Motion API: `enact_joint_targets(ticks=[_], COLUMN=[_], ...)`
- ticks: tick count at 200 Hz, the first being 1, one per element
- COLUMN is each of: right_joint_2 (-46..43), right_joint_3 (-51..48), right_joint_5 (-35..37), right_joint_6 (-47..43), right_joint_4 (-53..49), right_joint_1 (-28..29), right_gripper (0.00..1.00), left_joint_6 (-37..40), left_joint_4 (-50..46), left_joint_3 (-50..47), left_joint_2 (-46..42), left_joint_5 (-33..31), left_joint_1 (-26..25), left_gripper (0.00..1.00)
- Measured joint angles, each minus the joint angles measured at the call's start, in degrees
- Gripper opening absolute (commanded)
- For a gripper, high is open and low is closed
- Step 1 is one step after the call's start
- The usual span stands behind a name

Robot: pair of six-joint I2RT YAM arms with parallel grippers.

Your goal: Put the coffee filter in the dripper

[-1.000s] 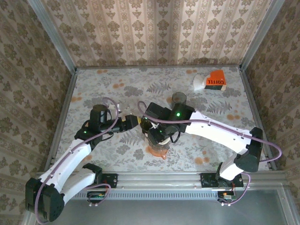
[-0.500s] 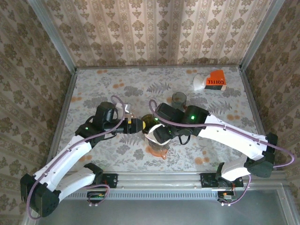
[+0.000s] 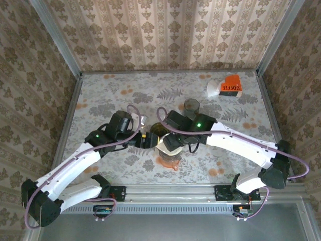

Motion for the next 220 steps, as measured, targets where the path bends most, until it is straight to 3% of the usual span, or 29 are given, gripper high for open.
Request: enact_joint_targets(ticks=[220], right_joint_2=[5.84], right_joint_3=[-7.78], right_joint_5=[0.28], right_joint_6=[0.37], right_joint_4=[7.32], right_joint_1=[-1.05], right_gripper=[0.77], left_joint_6=[-1.14], left_joint_4=[1.84], left_joint_3=[-1.38], left_joint_2=[1.31], left_joint_5=[2.14], left_joint_1=[0.0], left_gripper=[0.83])
